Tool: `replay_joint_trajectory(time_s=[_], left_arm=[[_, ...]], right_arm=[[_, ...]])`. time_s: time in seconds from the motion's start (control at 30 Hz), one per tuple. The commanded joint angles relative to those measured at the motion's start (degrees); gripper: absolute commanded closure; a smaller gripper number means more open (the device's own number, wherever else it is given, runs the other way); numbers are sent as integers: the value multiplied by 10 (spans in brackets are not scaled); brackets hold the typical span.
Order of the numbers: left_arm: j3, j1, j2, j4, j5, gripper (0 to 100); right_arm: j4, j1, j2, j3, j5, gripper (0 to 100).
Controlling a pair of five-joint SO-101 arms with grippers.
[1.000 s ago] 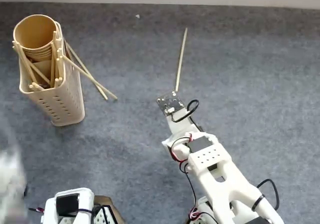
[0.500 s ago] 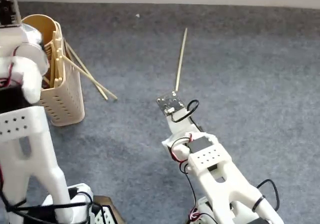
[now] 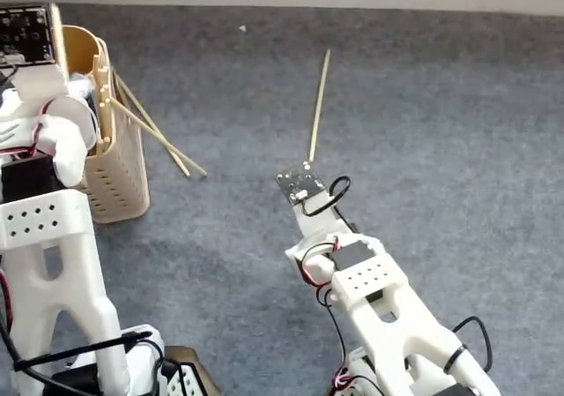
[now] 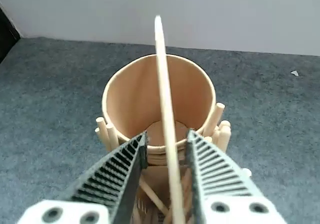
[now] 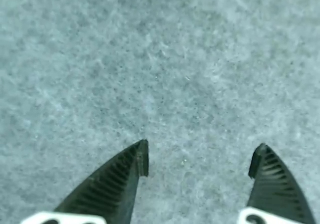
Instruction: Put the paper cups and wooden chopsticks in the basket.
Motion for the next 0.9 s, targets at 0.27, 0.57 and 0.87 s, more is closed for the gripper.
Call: replay_joint_trajectory(time_s=[0.27, 0.57, 0.87], left_arm=[[-189, -2, -6, 36, 5, 808], [-281, 33, 8, 111, 5, 807], [-364, 77, 234, 165, 38, 850]], right_arm=[[-8, -4, -14, -3, 6, 684], [-8, -4, -14, -3, 6, 684], [-8, -4, -14, -3, 6, 684]])
